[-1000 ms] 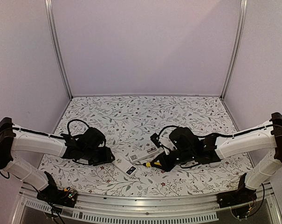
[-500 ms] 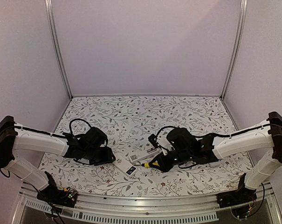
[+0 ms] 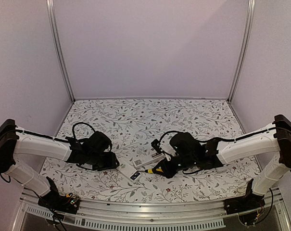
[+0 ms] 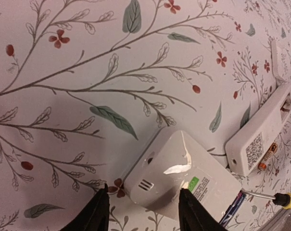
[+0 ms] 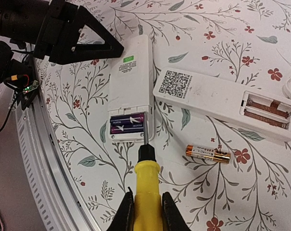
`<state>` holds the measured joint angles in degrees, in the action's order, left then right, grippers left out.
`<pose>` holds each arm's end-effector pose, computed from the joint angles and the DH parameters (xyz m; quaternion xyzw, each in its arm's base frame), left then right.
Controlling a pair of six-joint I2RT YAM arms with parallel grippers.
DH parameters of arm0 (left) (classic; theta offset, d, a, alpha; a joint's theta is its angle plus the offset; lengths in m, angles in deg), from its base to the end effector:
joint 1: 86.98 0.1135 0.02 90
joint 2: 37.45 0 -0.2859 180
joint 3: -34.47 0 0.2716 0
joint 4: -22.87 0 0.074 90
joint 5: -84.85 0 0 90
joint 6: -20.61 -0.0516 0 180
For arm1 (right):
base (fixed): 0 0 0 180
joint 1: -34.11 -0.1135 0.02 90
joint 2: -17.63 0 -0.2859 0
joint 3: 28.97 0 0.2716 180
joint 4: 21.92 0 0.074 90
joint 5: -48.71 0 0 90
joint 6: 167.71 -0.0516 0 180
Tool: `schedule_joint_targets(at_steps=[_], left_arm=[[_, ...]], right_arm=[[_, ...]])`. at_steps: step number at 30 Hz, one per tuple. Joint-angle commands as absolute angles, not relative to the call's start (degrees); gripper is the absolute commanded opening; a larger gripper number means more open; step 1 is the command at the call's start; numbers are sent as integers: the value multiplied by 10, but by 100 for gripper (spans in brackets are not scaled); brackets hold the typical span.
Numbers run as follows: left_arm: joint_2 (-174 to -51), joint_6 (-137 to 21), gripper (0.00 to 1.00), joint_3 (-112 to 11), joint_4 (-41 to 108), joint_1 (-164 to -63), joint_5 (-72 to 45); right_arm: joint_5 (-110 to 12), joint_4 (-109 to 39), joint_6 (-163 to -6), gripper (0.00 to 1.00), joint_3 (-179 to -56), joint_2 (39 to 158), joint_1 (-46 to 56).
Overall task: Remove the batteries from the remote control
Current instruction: Hold the remote control without the battery cover at the center of the board.
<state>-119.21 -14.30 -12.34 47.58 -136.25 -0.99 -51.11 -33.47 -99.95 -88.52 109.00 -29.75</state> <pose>0.1758 -0.1984 0.1326 -0.0585 0.9628 -0.1851 0.1880 0.1456 0.3166 0.1704 -0.3567 0.8432 0.3266 0.2345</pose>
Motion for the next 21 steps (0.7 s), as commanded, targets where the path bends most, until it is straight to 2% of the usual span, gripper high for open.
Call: schedule_joint_targets(at_steps=[1,6,12,21], left_arm=[[-1199,-146,48,-135,491,-1375,-1],[-1201,-143,49,-138,494,-1380,1],[-1204,-138,55,-143,504,-1393,7],[-1215,-107,51,-125,476,-1413,-15]], right_arm=[[-520,-346,-999,0,-899,1101,-303],[-516,-357,-1008,0,-902,1098,-302],[-516,-382,-1029,0,-910,1103,-302],[-524,-390,-1052,0,-913,1109,-302]])
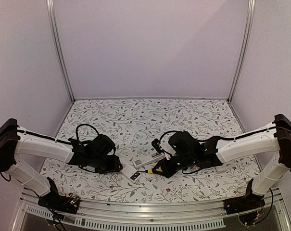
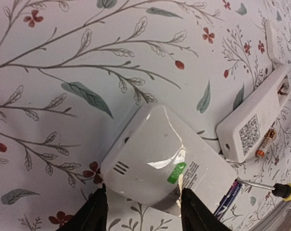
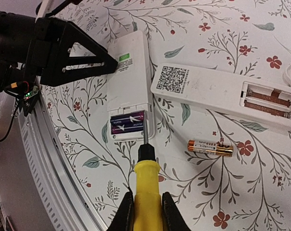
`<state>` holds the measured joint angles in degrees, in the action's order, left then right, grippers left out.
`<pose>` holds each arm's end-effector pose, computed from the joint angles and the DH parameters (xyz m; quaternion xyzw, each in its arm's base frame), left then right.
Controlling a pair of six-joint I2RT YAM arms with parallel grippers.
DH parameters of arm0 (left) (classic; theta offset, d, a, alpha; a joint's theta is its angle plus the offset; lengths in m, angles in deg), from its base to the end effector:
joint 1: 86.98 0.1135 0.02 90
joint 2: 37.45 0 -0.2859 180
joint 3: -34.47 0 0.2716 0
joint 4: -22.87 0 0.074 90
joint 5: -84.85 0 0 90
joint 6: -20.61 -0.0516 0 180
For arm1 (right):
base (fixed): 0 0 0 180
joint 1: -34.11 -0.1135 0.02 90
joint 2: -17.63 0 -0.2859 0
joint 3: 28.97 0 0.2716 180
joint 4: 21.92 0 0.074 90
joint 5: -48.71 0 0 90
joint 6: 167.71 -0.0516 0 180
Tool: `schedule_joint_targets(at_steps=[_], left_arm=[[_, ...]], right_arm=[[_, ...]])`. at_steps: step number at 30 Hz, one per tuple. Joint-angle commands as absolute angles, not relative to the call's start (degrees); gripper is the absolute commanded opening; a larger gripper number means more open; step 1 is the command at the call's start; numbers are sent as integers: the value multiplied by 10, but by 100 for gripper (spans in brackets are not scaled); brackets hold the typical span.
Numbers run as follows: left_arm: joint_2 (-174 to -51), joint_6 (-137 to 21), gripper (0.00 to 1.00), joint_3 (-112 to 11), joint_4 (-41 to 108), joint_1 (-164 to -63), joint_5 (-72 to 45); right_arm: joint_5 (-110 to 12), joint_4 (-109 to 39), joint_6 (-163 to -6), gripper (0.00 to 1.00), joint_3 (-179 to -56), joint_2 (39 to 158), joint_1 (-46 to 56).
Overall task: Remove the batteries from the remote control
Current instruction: Hold the remote control without the battery cover at the center of the board, then remove the battery from the remote control without the battery cover.
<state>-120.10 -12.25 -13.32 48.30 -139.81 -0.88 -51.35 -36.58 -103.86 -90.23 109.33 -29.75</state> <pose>0.1653 -0.2116 0.1328 -0.0459 0.9649 -0.1892 0.1765 0.1464 0.3188 0.1733 -0.3292 0.8604 0.3263 0.2117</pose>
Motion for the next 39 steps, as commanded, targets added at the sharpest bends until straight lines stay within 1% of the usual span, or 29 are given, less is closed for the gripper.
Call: schedule_joint_targets(at_steps=[1,4,8,15,25,34,39], left_arm=[[-1218,-105,51,-125,475,-1414,-15],[-1228,-103,48,-131,474,-1420,-16],[-1241,-96,43,-134,476,-1425,-17],[-1262,-86,37,-144,500,-1436,-12],[-1284,-81,34,-166,529,-1448,0],[-1287,-80,33,-173,545,-1455,13],[-1286,-82,33,-177,547,-1456,16]], right_arm=[[-528,-389,-1053,0,-914,1111,-302],[-538,-386,-1055,0,-917,1116,-302],[-560,-376,-1058,0,-917,1115,-300],[-622,-338,-1082,0,-909,1111,-290],[-698,-250,-1140,0,-890,1097,-282],[-689,-252,-1143,0,-884,1088,-278],[-637,-306,-1127,0,-895,1085,-278]])
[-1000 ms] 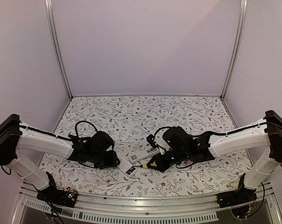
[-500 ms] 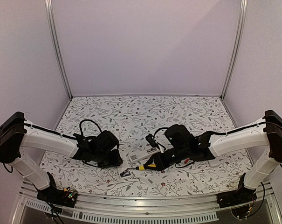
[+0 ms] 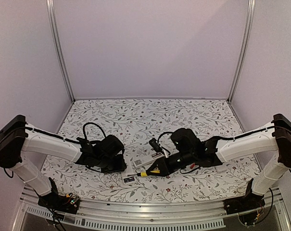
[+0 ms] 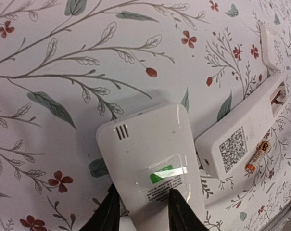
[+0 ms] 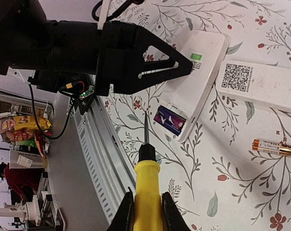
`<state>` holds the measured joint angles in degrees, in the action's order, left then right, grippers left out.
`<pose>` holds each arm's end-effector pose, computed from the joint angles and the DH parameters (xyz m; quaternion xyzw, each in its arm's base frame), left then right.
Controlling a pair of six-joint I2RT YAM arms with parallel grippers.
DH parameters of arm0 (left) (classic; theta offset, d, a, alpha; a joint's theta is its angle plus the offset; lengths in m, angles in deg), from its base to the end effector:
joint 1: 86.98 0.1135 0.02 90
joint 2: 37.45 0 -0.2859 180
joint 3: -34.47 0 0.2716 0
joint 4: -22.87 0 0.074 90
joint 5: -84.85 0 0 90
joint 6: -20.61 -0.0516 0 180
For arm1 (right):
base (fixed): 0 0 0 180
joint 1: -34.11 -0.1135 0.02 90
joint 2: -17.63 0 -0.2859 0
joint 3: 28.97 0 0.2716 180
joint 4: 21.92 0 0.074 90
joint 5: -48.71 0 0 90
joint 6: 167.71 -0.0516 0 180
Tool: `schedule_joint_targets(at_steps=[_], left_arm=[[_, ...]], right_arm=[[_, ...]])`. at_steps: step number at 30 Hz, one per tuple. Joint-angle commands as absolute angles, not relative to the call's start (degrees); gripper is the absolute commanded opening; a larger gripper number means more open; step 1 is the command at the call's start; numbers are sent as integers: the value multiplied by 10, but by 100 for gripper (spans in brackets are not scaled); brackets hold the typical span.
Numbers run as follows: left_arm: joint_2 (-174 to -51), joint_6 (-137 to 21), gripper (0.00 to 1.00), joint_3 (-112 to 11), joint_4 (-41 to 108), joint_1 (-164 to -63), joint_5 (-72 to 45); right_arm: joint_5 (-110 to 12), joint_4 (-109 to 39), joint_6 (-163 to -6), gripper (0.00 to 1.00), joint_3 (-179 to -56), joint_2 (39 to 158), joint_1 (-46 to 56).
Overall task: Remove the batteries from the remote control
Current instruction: Remove the battery from the remote control without the battery cover.
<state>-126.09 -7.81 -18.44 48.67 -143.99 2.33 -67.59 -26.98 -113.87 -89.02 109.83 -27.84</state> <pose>0.1654 -0.2424 0.1307 -0.0546 0.9658 -0.1787 0.1797 0.1476 0.3256 0.1819 -0.2932 0.8277 0.4605 0.1298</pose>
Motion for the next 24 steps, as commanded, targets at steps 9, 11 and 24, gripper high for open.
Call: schedule_joint_targets(at_steps=[9,11,24], left_arm=[[-1288,-82,33,-180,549,-1458,17],[-1288,-82,34,-182,550,-1458,16],[-1290,-82,33,-187,556,-1460,21]], right_arm=[[-598,-341,-1111,0,-892,1077,-278],[-605,-337,-1110,0,-894,1085,-278],[-628,-326,-1101,0,-900,1112,-278]])
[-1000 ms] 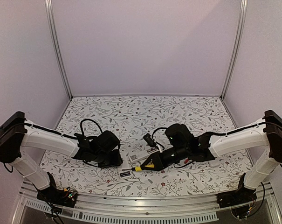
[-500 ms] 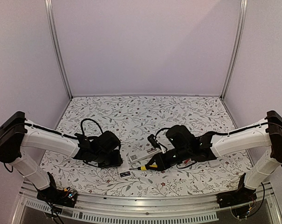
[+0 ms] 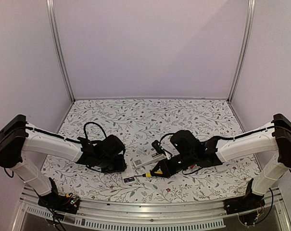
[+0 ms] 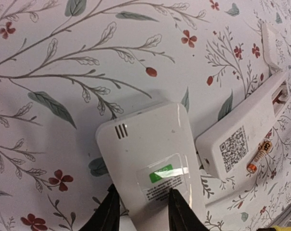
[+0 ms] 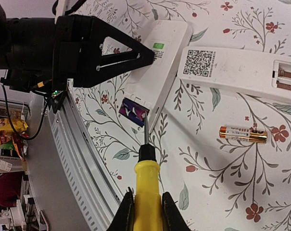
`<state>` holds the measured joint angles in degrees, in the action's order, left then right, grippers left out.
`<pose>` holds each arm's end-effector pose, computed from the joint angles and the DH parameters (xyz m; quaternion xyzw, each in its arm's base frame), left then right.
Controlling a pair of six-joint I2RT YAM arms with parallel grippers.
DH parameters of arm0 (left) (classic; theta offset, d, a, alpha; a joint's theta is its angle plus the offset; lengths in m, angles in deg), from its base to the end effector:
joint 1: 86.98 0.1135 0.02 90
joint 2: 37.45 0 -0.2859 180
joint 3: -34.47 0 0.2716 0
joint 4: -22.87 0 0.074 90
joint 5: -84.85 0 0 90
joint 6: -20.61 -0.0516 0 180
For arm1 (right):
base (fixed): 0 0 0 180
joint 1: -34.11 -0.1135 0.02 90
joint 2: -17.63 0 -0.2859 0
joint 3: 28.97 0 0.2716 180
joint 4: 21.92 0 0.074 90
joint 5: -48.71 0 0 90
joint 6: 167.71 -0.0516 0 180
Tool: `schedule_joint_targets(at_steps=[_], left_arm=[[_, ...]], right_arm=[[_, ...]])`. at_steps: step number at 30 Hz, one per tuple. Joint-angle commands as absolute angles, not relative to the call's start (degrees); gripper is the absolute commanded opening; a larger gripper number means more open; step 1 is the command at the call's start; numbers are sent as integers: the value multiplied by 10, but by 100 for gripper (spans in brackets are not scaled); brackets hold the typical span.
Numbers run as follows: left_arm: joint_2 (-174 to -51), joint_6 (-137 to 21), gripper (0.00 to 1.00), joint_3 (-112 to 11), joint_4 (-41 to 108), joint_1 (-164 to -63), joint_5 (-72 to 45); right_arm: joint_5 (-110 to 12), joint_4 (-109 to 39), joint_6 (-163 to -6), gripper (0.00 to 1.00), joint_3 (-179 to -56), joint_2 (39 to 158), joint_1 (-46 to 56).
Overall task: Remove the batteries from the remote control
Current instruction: Remove the battery from the remote control without the battery cover.
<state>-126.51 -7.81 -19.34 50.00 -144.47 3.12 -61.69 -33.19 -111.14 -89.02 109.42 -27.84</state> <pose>0.1649 -0.2449 0.1318 -0.0518 0.9673 -0.1697 0.1811 0.1484 0.3168 0.1729 -0.2908 0.8574 0.3995 0.1440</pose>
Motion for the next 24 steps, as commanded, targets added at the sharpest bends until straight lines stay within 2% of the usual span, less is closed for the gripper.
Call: schedule_joint_targets(at_steps=[1,24], left_arm=[[-1289,-82,33,-187,557,-1461,22],[-1290,-78,33,-191,566,-1464,27]], right_arm=[[-629,-326,-1100,0,-900,1114,-278],[-710,-283,-1087,0,-915,1128,-278]])
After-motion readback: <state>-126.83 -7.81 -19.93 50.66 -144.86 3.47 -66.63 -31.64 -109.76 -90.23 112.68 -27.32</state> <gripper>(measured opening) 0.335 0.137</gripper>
